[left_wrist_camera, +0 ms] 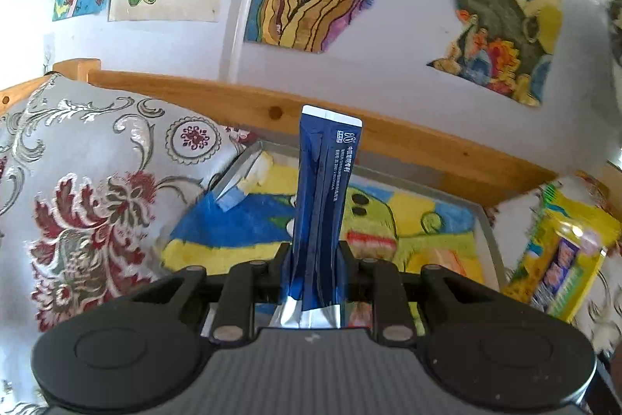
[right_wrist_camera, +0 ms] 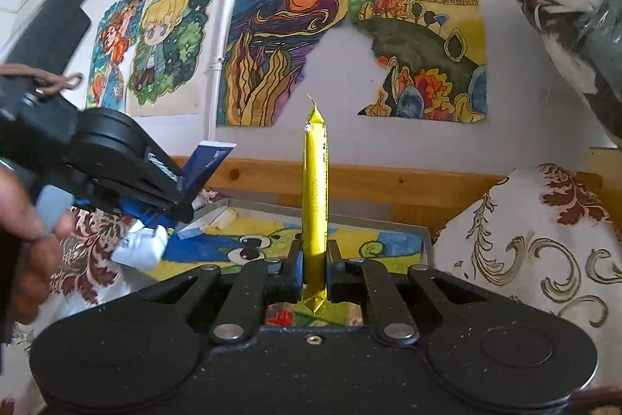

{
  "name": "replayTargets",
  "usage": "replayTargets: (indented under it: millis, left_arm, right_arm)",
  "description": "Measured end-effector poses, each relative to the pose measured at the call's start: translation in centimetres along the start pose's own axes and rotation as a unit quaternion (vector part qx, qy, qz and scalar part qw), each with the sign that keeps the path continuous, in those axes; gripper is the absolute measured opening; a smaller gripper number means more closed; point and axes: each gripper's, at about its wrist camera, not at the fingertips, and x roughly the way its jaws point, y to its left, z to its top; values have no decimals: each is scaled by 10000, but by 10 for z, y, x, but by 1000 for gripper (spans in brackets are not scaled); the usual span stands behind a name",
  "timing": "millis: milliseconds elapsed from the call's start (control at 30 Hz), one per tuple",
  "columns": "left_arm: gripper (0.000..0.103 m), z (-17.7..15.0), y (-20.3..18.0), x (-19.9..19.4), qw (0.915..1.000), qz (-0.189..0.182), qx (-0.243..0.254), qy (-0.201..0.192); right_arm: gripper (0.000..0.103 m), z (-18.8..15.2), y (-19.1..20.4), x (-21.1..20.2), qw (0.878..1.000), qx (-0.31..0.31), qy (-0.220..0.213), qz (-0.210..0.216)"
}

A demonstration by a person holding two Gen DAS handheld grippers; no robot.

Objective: Organize snacks

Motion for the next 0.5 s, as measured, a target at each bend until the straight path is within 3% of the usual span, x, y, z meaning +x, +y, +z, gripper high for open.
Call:
replayTargets:
  millis: [200, 500]
  left_arm:
    - [25, 4, -9, 35, 9999, 72, 127, 91]
    - [25, -5, -10, 73, 9988, -45, 375, 326]
  right_arm:
    - [11, -5, -11, 27, 9998, 155, 41, 75]
    - [11, -23, -19, 62, 9971, 512, 549, 89]
